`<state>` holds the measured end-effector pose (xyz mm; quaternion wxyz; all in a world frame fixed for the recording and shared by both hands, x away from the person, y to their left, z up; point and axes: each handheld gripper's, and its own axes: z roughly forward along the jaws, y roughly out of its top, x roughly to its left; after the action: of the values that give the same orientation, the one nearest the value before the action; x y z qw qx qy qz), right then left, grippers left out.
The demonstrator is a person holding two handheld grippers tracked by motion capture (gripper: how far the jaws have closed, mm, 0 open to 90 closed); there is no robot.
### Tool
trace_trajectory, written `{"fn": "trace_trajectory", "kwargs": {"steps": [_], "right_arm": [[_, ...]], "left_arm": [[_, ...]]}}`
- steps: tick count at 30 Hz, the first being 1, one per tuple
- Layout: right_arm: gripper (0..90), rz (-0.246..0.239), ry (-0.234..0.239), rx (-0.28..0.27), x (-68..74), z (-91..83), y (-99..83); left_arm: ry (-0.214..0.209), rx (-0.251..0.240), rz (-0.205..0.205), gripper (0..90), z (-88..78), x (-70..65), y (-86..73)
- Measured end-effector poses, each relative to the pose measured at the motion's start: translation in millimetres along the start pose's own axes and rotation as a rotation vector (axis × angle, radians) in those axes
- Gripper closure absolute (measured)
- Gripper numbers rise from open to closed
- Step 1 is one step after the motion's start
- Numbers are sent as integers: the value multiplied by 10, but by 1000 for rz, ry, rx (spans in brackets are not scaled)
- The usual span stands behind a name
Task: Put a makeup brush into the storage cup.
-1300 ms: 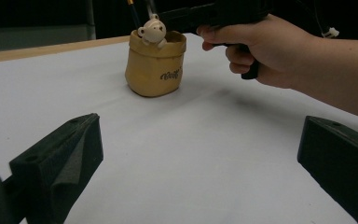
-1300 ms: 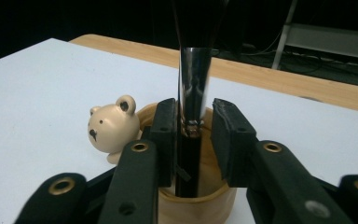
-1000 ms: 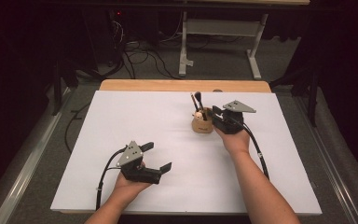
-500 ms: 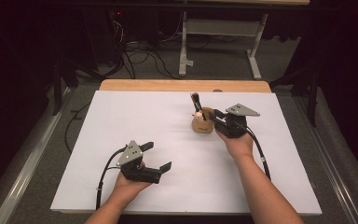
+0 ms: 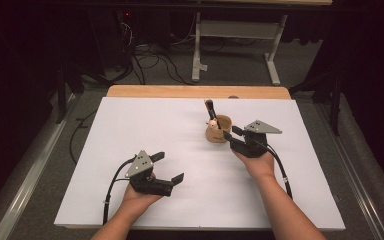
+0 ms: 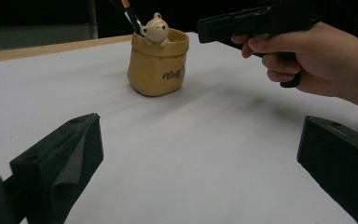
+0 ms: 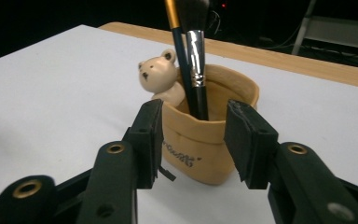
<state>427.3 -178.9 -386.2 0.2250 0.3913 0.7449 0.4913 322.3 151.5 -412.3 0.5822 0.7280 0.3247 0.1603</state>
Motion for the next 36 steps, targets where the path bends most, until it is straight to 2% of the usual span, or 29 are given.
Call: {"fn": "trace_trajectory", "kwargs": {"steps": [6,12,20,27,31,36], "right_arm": [[490,-6,23,-9,55,-101,-55],[369,10,48,-33,87,-230,-112],[184,-4,42,-32,105,-389,-215],[142,-12,44,-28,116,-552,-336],[76,-9,45,-37,130,-648,-408],[13,-34,25,-55,173,-744,-454]], "left_arm": [[0,3,0,10,-2,11,1],[7,2,-4,10,-14,26,2],[8,2,-6,10,-16,29,2],[10,3,-8,9,-23,31,1],[10,2,-9,9,-26,29,3],[6,3,-9,10,-22,11,3]]}}
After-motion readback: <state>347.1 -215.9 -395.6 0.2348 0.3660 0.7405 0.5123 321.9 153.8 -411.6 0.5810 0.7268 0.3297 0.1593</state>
